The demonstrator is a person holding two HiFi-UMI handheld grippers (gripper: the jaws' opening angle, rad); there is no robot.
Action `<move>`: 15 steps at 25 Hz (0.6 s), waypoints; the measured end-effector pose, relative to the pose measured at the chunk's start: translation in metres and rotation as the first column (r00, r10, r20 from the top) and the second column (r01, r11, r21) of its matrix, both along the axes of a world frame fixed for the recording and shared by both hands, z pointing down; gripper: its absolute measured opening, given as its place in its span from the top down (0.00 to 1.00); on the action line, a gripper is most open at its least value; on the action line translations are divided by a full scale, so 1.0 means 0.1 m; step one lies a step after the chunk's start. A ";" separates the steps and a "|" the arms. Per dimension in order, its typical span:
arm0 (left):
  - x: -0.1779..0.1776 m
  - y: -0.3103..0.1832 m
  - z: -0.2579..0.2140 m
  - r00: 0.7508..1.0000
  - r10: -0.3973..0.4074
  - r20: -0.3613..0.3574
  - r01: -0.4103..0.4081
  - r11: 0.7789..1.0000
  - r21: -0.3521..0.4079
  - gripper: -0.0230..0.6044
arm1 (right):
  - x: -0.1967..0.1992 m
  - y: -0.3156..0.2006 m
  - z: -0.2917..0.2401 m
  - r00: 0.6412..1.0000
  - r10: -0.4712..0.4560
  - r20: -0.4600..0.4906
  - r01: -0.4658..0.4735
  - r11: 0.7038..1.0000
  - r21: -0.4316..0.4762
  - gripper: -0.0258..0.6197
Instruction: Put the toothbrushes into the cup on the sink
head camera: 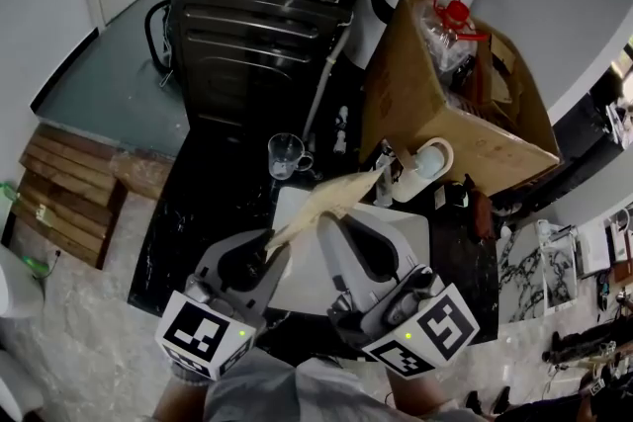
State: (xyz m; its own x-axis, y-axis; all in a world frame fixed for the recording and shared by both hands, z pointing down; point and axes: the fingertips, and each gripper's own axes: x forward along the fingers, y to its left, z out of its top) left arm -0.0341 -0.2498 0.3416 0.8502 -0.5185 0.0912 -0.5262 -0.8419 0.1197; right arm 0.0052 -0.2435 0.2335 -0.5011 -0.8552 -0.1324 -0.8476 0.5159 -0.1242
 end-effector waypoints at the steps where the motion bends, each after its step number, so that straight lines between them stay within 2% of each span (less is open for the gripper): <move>1: -0.01 -0.01 0.03 1.000 -0.006 0.009 0.006 1.000 0.004 0.85 | 0.02 -0.01 -0.03 1.000 -0.001 0.013 0.001 1.000 0.003 0.93; 4: -0.05 -0.03 0.10 0.999 -0.023 0.027 0.023 1.000 -0.016 0.85 | 0.11 -0.05 -0.14 0.999 0.008 0.033 -0.009 1.000 0.028 0.94; 7: -0.11 -0.05 0.11 0.999 -0.043 0.004 0.043 0.998 -0.035 0.85 | 0.22 -0.14 -0.22 0.999 0.035 0.012 -0.035 0.998 0.058 0.94; 11: -0.17 -0.07 0.07 0.997 -0.077 0.001 0.077 0.997 -0.017 0.86 | 0.40 -0.34 -0.24 0.996 0.083 -0.011 -0.082 0.993 0.082 0.94; 15: -0.22 -0.06 0.02 0.994 -0.106 0.017 0.106 0.994 0.005 0.94 | 0.49 -0.62 -0.23 0.994 0.102 -0.041 -0.098 0.991 0.092 0.94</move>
